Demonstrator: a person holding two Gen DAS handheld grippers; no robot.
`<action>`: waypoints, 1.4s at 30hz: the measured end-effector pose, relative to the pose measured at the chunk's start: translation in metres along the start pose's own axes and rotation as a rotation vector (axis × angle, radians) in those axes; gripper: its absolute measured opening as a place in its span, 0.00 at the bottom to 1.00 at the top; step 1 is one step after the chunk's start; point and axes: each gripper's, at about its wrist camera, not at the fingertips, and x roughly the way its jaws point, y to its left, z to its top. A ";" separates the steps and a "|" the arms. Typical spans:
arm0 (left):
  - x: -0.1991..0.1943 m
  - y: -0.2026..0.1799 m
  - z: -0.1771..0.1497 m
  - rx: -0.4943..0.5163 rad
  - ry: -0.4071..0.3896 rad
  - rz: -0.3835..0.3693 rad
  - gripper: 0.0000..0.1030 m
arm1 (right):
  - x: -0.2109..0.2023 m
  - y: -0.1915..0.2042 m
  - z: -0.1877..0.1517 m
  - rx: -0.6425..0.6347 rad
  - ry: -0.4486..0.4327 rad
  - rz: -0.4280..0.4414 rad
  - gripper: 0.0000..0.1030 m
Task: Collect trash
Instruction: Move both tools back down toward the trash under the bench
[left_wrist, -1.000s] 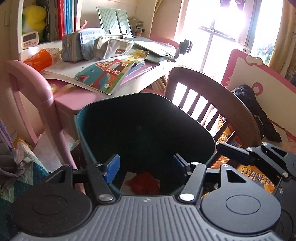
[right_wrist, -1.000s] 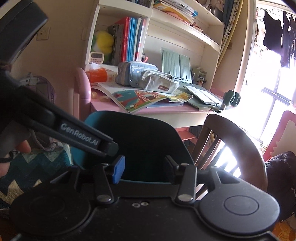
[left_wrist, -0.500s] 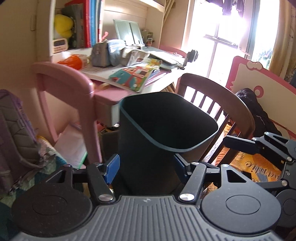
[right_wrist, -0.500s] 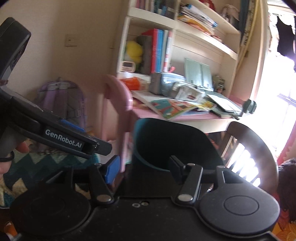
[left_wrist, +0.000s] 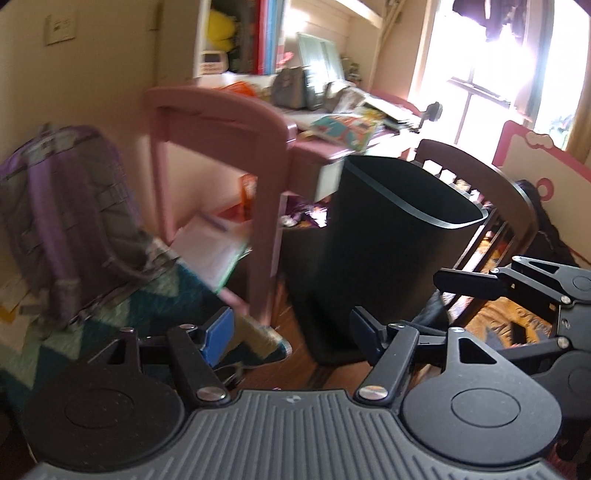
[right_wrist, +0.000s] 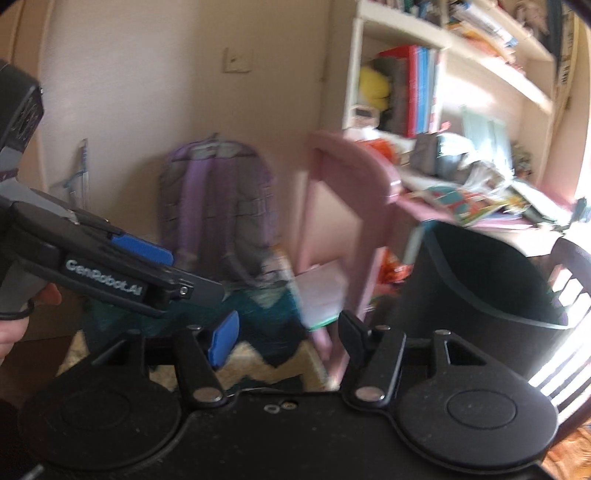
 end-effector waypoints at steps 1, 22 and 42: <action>-0.004 0.010 -0.007 -0.009 -0.002 0.012 0.74 | 0.006 0.008 -0.002 -0.005 0.008 0.017 0.58; 0.031 0.205 -0.197 -0.276 0.145 0.221 0.81 | 0.189 0.131 -0.097 0.070 0.342 0.231 0.58; 0.231 0.305 -0.400 -0.631 0.604 0.399 0.99 | 0.405 0.154 -0.254 0.094 0.734 0.119 0.58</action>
